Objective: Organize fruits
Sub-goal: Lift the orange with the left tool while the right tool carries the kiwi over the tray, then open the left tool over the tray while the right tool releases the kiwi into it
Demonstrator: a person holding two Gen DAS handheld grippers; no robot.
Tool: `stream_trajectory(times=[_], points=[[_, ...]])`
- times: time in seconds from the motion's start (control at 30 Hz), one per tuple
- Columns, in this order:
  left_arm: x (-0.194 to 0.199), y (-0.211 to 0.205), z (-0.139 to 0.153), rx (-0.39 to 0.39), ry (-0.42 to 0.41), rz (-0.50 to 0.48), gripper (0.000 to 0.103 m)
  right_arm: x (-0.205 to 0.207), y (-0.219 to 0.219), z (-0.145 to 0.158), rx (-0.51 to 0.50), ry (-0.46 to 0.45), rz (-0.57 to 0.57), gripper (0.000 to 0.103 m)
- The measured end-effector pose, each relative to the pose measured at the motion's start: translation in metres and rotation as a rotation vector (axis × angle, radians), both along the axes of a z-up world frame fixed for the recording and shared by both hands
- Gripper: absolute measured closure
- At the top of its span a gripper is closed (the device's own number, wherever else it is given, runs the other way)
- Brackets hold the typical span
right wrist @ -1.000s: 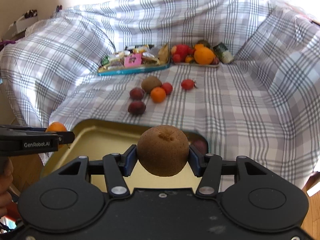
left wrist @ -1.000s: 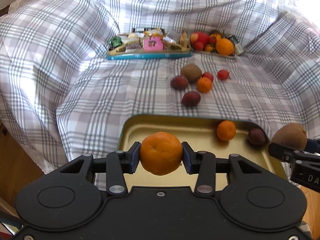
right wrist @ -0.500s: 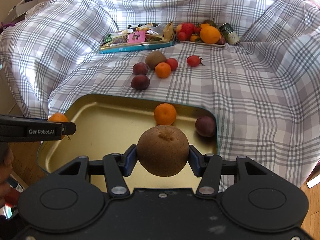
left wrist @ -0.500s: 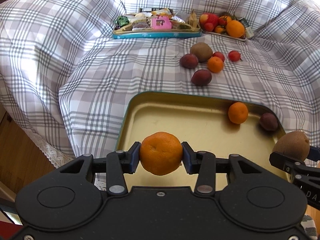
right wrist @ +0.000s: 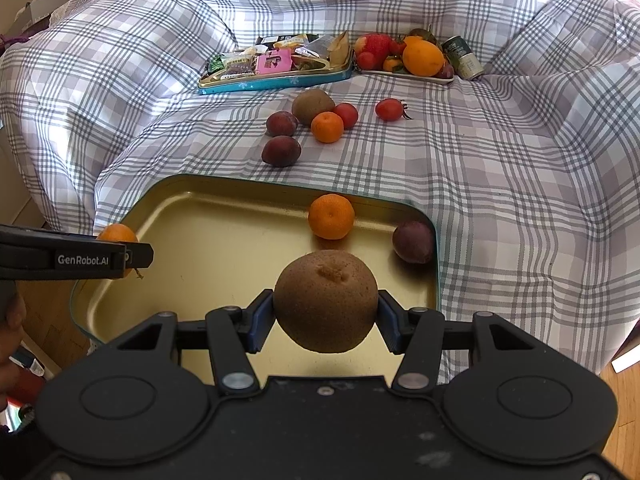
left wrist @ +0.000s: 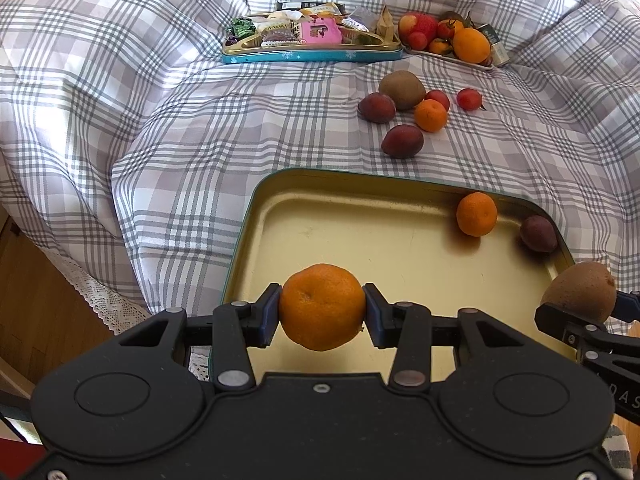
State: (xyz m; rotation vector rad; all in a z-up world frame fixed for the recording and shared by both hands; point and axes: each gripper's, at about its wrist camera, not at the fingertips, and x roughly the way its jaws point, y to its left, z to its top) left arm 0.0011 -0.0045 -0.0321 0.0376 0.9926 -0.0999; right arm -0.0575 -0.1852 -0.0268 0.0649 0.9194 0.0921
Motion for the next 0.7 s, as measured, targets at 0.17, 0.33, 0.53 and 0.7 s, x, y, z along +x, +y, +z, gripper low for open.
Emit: stream_trajectory(times=[0.17, 0.33, 0.53, 0.7], points=[[0.0008, -0.0004, -0.0013, 0.002, 0.010, -0.002, 0.051, 0.0008, -0.0005, -0.0004, -0.003, 0.006, 0.004, 0.047], [0.0016, -0.0005, -0.0017, 0.003, 0.014, -0.007, 0.051, 0.0016, -0.0001, -0.0010, -0.001, 0.011, 0.006, 0.047], [0.0016, -0.0006, -0.0015, 0.002, 0.013, -0.008, 0.051, 0.0026, 0.0002, -0.0022, -0.003, 0.017, 0.014, 0.047], [0.0014, -0.0011, -0.0018, 0.002, 0.016, -0.013, 0.051, 0.0036, 0.0005, -0.0025, -0.004, 0.025, 0.019, 0.047]])
